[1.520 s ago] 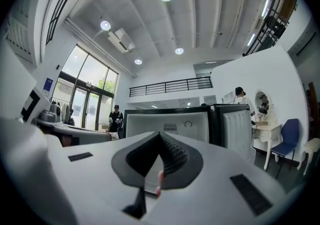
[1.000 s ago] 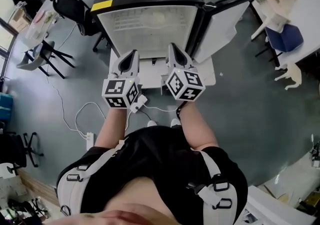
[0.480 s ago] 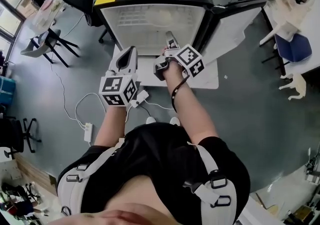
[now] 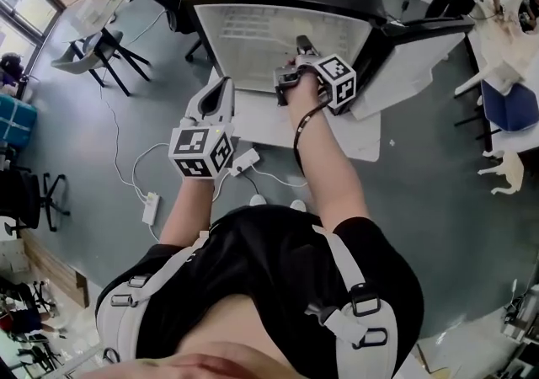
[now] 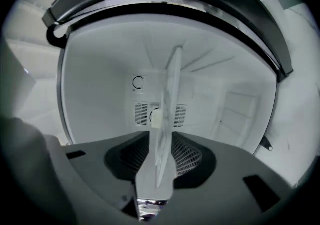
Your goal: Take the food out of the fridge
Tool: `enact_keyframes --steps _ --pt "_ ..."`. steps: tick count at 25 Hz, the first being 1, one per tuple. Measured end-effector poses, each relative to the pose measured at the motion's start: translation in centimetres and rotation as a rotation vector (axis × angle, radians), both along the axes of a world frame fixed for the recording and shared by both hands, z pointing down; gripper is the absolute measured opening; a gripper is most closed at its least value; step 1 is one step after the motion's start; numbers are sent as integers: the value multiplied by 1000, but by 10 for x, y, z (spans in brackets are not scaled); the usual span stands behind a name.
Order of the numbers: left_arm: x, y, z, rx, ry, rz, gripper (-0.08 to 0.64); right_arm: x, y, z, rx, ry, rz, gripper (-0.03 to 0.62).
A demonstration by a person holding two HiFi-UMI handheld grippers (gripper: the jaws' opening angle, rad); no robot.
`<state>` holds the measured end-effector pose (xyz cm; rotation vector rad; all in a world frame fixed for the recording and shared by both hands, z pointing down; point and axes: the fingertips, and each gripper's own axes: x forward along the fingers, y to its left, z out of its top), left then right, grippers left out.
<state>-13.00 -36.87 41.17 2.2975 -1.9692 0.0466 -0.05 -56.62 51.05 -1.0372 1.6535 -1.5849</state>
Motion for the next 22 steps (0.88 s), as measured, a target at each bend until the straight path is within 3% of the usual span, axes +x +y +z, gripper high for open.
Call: enact_keyframes --steps 4,10,14,22 --pt "-4 5 3 -8 -6 -21 -3 -2 -6 9 -69 -52 3 104" --pt "-3 8 5 -13 -13 -30 -3 -1 -1 6 -33 -23 -25 48" --pt "0 9 7 -17 -11 -34 -3 1 7 8 -54 -73 -37 28" --pt "1 6 11 -23 -8 -30 -3 7 34 -13 16 -60 -103 18"
